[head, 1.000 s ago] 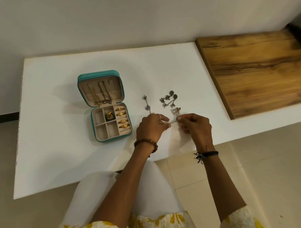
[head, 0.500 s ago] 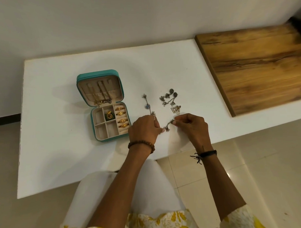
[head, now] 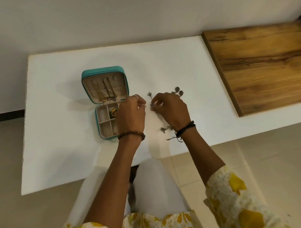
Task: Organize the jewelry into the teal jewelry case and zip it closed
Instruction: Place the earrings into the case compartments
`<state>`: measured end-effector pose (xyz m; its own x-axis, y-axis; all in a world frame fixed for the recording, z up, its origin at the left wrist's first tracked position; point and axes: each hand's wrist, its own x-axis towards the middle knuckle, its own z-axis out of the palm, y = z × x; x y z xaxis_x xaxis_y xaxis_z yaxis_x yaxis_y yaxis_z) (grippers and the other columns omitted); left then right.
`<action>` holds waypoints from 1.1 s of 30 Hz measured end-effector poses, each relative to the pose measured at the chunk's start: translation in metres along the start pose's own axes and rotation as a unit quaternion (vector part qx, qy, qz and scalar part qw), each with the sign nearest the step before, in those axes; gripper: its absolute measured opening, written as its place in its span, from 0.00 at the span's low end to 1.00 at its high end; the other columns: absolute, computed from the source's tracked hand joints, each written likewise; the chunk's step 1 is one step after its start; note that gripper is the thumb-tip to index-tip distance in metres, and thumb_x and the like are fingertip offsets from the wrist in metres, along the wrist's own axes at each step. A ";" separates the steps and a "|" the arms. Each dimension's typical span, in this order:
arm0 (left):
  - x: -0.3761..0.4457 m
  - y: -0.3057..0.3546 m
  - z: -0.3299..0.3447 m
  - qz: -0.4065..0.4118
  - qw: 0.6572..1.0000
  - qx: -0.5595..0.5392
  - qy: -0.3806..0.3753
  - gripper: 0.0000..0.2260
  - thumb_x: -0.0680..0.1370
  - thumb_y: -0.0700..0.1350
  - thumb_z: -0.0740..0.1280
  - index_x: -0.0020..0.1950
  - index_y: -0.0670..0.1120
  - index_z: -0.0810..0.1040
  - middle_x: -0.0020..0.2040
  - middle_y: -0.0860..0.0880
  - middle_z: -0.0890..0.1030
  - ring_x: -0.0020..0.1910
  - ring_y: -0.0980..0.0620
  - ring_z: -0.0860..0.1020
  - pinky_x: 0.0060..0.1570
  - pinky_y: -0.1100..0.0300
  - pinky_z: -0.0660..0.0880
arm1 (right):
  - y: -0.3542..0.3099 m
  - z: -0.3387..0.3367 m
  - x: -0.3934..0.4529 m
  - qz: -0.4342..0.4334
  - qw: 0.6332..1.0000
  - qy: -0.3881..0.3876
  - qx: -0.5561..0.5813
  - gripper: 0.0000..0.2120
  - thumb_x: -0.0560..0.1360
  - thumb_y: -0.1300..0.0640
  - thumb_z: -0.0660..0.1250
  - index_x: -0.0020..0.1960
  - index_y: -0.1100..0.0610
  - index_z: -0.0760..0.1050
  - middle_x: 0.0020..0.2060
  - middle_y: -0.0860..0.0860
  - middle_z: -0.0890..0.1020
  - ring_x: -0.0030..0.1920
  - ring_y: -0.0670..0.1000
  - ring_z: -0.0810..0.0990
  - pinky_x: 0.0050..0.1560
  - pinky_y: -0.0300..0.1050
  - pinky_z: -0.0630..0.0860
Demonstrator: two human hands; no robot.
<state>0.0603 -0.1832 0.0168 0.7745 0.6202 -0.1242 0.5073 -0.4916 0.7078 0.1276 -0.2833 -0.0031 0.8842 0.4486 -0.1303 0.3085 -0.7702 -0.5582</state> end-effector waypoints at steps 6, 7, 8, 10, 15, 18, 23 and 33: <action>0.004 -0.002 0.001 -0.017 0.998 -0.062 -0.018 0.08 0.76 0.40 0.65 0.52 0.44 0.81 0.53 0.47 0.82 0.48 0.47 0.80 0.49 0.57 0.77 | -0.006 0.002 0.011 -0.001 1.000 -0.008 -0.027 0.06 0.73 0.59 0.66 0.48 0.59 0.78 0.44 0.54 0.83 0.48 0.55 0.79 0.44 0.47 0.74; 0.005 -0.003 0.002 -0.022 0.996 -0.086 -0.023 0.08 0.76 0.40 0.66 0.53 0.44 0.81 0.53 0.46 0.82 0.49 0.46 0.80 0.50 0.53 0.78 | -0.007 0.000 0.010 0.002 1.000 -0.010 -0.028 0.07 0.73 0.59 0.65 0.48 0.60 0.79 0.44 0.54 0.83 0.48 0.54 0.79 0.44 0.47 0.74; 0.006 -0.003 0.003 -0.026 0.993 -0.108 -0.032 0.09 0.75 0.40 0.67 0.54 0.44 0.81 0.54 0.46 0.82 0.49 0.45 0.80 0.51 0.50 0.78 | -0.008 -0.004 0.009 0.007 1.000 -0.011 -0.015 0.06 0.73 0.58 0.66 0.47 0.60 0.79 0.43 0.54 0.83 0.46 0.53 0.79 0.44 0.46 0.74; 0.008 -0.003 0.004 -0.029 0.986 -0.151 -0.066 0.13 0.73 0.39 0.69 0.58 0.44 0.79 0.57 0.47 0.81 0.48 0.45 0.80 0.49 0.52 0.79 | -0.010 -0.013 0.004 0.035 0.996 -0.012 0.077 0.05 0.72 0.58 0.68 0.44 0.60 0.80 0.39 0.53 0.84 0.39 0.46 0.80 0.41 0.38 0.75; 0.009 0.003 0.005 -0.023 0.949 -0.251 -0.192 0.21 0.71 0.36 0.70 0.64 0.45 0.74 0.57 0.47 0.79 0.31 0.57 0.75 0.25 0.71 0.72 | -0.021 -0.041 -0.013 0.083 0.974 0.004 0.213 0.05 0.71 0.58 0.68 0.43 0.58 0.82 0.33 0.45 0.80 0.33 0.39 0.76 0.36 0.30 0.70; 0.008 0.004 0.007 -0.026 0.926 -0.307 -0.219 0.19 0.72 0.35 0.69 0.62 0.44 0.75 0.42 0.49 0.80 0.26 0.61 0.76 0.25 0.69 0.73 | -0.022 -0.050 -0.021 0.088 0.968 0.004 0.235 0.06 0.71 0.59 0.67 0.44 0.54 0.83 0.32 0.46 0.81 0.35 0.44 0.76 0.42 0.39 0.73; 0.005 0.000 0.008 -0.017 0.928 -0.285 -0.239 0.12 0.73 0.34 0.68 0.56 0.40 0.78 0.35 0.49 0.78 0.25 0.62 0.77 0.29 0.68 0.76 | -0.009 -0.049 -0.026 0.100 0.965 0.018 0.242 0.10 0.71 0.57 0.70 0.52 0.54 0.81 0.38 0.52 0.83 0.35 0.40 0.78 0.44 0.38 0.75; -0.002 -0.004 0.013 0.043 0.967 0.042 -0.248 0.08 0.74 0.48 0.68 0.42 0.44 0.82 0.37 0.44 0.82 0.33 0.45 0.81 0.40 0.55 0.79 | 0.022 -0.025 -0.031 0.124 0.974 -0.007 0.187 0.03 0.70 0.61 0.70 0.41 0.58 0.83 0.35 0.50 0.83 0.30 0.35 0.76 0.41 0.33 0.73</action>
<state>0.0619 -0.1905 0.0050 0.8908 0.2147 -0.4004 0.4451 -0.5896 0.6740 0.1157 -0.3259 0.0091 0.9094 0.2778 -0.3097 -0.0668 -0.6374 -0.7677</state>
